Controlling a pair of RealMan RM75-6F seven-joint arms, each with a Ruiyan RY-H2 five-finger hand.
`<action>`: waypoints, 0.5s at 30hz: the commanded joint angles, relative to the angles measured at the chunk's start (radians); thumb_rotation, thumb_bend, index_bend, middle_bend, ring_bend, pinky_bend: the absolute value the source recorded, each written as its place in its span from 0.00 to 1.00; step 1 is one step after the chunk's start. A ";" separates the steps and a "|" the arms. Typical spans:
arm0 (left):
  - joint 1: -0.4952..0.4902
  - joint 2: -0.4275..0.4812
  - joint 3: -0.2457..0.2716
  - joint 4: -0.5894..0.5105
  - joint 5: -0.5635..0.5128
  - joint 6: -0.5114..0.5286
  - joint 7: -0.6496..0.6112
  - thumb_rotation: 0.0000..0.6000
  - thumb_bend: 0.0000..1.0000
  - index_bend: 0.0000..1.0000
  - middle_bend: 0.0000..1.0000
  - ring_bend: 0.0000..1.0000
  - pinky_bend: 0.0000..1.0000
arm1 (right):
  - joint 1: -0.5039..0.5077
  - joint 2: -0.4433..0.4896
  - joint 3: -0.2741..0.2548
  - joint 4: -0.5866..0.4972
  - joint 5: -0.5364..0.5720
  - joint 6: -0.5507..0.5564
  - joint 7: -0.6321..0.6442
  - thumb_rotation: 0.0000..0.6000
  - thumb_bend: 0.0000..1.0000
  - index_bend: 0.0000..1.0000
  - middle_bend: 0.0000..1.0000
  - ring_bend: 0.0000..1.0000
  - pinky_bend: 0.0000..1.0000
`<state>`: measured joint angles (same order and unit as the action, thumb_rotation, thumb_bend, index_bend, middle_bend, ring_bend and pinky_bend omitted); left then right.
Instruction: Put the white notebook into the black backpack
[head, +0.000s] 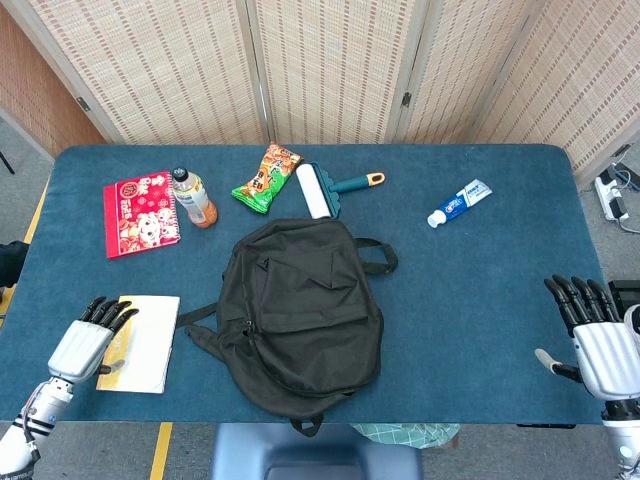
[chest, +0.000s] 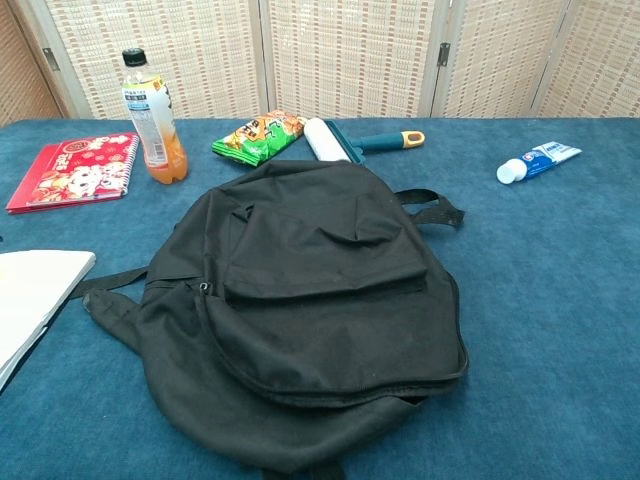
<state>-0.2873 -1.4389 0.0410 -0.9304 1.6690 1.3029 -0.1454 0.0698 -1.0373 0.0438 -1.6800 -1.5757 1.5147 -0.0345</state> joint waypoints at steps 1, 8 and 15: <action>0.004 -0.041 0.008 0.083 -0.032 -0.035 -0.038 1.00 0.09 0.19 0.18 0.16 0.14 | 0.001 -0.001 -0.001 -0.001 -0.001 -0.003 -0.002 1.00 0.05 0.00 0.10 0.04 0.04; 0.015 -0.081 0.006 0.183 -0.070 -0.060 -0.078 1.00 0.09 0.18 0.18 0.16 0.14 | 0.005 -0.004 0.000 -0.002 0.001 -0.009 -0.003 1.00 0.05 0.00 0.10 0.04 0.04; 0.017 -0.097 0.008 0.226 -0.081 -0.065 -0.077 1.00 0.09 0.18 0.18 0.16 0.14 | 0.009 -0.007 0.001 -0.003 0.001 -0.015 -0.007 1.00 0.05 0.00 0.10 0.04 0.04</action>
<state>-0.2700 -1.5342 0.0481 -0.7057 1.5884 1.2394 -0.2228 0.0789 -1.0441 0.0450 -1.6831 -1.5746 1.5002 -0.0416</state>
